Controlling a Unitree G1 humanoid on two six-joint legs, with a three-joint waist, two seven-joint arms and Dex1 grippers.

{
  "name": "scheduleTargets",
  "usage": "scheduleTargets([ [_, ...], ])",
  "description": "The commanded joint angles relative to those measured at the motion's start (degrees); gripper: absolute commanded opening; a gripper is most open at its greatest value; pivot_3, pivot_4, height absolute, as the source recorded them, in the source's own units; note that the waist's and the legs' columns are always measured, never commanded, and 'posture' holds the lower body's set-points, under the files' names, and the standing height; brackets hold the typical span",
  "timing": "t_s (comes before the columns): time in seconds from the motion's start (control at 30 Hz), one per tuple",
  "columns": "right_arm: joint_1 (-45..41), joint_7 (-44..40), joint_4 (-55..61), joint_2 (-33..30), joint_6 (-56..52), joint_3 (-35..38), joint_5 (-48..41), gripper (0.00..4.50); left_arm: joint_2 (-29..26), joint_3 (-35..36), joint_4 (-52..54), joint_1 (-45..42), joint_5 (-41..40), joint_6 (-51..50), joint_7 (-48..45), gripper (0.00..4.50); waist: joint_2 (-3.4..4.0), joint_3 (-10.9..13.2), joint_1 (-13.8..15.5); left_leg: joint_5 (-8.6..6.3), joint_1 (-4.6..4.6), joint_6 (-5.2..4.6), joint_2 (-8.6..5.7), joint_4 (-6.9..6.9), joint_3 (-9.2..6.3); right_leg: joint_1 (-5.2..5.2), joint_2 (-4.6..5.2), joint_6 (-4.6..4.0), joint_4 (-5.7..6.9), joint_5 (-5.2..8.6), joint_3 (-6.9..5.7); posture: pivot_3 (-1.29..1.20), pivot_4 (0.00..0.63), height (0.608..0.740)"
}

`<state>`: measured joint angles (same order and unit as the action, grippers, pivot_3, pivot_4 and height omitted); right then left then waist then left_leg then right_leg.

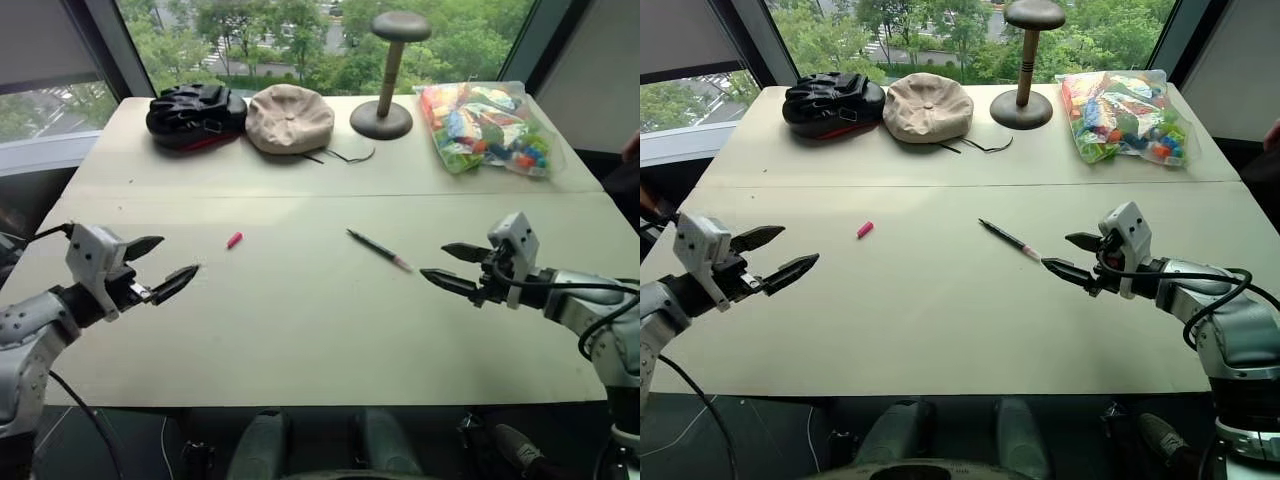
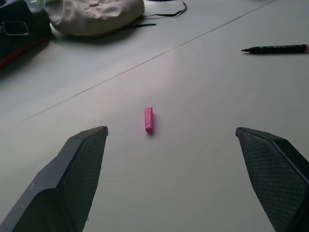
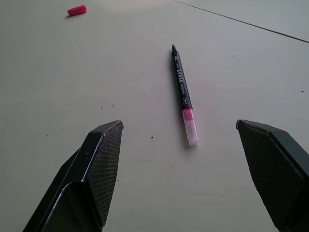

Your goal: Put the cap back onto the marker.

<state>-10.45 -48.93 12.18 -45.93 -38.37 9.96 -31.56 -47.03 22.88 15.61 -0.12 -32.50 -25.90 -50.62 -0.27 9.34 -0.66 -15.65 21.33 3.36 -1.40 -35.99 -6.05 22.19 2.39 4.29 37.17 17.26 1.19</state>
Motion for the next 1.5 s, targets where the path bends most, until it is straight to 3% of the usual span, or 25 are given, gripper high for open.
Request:
scheduleTargets([
  [0.03, -1.9, -0.3, -0.3, 0.4, 1.3, -0.8, 1.0, 3.89, -3.1, -3.0, -2.4, -2.7, -0.7, 1.0, -7.3, 4.47, 0.01, 0.0, -0.2, 0.0, 0.0, 0.0, 0.0, 0.01, 0.02, 0.02, 0.0, 0.0, 0.0, 0.0, 0.01, 0.0, 0.15, 0.74],
  [0.33, -11.1, 3.7, -6.8, 2.5, 8.2, -8.6, 11.9, 3.89, -5.6, -10.4, -12.9, -11.9, 2.2, 2.2, -15.8, 4.47, 0.01, 0.0, -0.4, 0.0, 0.0, -0.01, 0.02, 0.05, 0.03, 0.1, -0.05, 0.01, 0.06, -0.01, 0.01, 0.0, 0.15, 0.74],
  [0.5, -19.1, 3.5, -16.4, 8.2, 12.4, -15.0, 17.4, 3.89, -5.2, -12.0, -15.2, -14.7, 3.5, 2.9, -17.2, 4.47, 0.01, 0.0, -0.5, 0.0, 0.01, 0.0, 0.02, 0.07, 0.04, 0.14, -0.05, 0.02, 0.07, -0.01, 0.02, 0.0, 0.15, 0.74],
  [0.73, -25.4, 5.5, -28.9, 15.7, 17.1, -17.2, 21.5, 3.89, -3.9, -12.3, -14.3, -14.3, 3.9, 2.8, -16.4, 4.47, 0.01, 0.0, -0.3, 0.01, 0.07, 0.0, 0.02, 0.07, 0.03, 0.23, -0.03, 0.03, 0.12, -0.02, 0.01, 0.0, 0.15, 0.74],
  [0.87, -26.5, 6.5, -32.0, 18.3, 17.9, -17.4, 23.0, 3.89, -3.5, -11.6, -12.8, -12.6, 3.7, 2.5, -15.5, 4.47, 0.01, 0.0, -0.4, 0.01, 0.05, 0.0, 0.02, 0.06, 0.03, 0.21, -0.03, 0.03, 0.16, -0.02, 0.01, 0.0, 0.15, 0.74],
  [1.5, -22.0, 8.3, -25.2, 21.2, 11.1, -18.9, 24.8, 3.89, -1.1, -11.1, -11.0, -10.0, 3.8, 3.4, -11.6, 4.47, 0.01, 0.0, -0.4, 0.01, 0.04, 0.0, 0.01, 0.04, 0.01, 0.21, -0.03, 0.03, 0.22, -0.02, 0.01, 0.0, 0.15, 0.74],
])
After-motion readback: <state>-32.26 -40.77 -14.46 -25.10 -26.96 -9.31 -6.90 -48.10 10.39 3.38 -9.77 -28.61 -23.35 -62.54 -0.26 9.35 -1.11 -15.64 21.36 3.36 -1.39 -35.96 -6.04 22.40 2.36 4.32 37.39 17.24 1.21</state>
